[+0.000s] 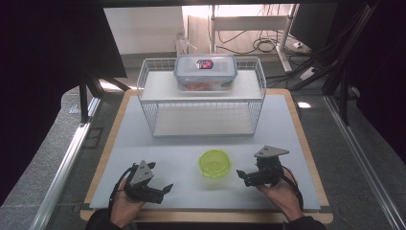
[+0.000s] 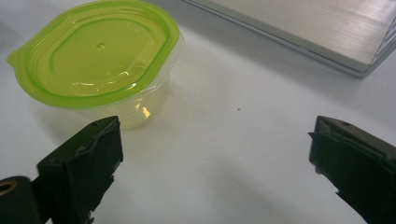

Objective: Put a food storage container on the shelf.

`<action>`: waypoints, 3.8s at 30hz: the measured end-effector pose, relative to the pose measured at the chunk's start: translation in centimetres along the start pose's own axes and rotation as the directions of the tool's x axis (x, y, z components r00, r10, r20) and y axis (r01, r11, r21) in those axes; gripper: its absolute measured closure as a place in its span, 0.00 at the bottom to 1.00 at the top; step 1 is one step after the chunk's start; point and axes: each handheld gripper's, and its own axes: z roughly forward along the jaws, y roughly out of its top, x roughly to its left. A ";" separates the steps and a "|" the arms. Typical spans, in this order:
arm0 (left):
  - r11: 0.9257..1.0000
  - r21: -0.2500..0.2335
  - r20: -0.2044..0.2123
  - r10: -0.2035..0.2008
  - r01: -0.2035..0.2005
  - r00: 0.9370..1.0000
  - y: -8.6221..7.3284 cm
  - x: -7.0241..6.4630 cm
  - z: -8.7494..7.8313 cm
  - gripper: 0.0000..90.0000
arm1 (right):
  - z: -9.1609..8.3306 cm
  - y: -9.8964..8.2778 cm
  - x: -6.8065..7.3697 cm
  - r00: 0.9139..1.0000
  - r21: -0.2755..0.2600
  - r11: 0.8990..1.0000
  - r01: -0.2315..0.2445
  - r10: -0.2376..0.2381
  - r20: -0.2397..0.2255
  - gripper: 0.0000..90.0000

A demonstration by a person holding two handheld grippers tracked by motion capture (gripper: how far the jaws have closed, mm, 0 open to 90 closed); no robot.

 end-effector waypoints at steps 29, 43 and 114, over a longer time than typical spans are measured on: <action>0.999 -0.001 -0.001 0.035 -0.035 0.999 0.1 -0.4 0.1 0.04 | 3.8 3.3 -0.5 0.928 0.101 0.965 -0.240 0.259 -0.270 0.64; 0.999 0.004 -0.002 0.045 -0.045 0.999 0.2 -0.5 0.1 0.04 | 5.5 3.9 -1.7 0.857 0.163 0.927 -0.337 0.373 -0.354 0.72; 0.999 -0.003 -0.006 0.051 -0.051 0.999 0.2 -0.5 0.0 0.04 | -1.6 14.2 -3.5 0.759 0.011 0.888 -0.460 0.399 -0.514 0.91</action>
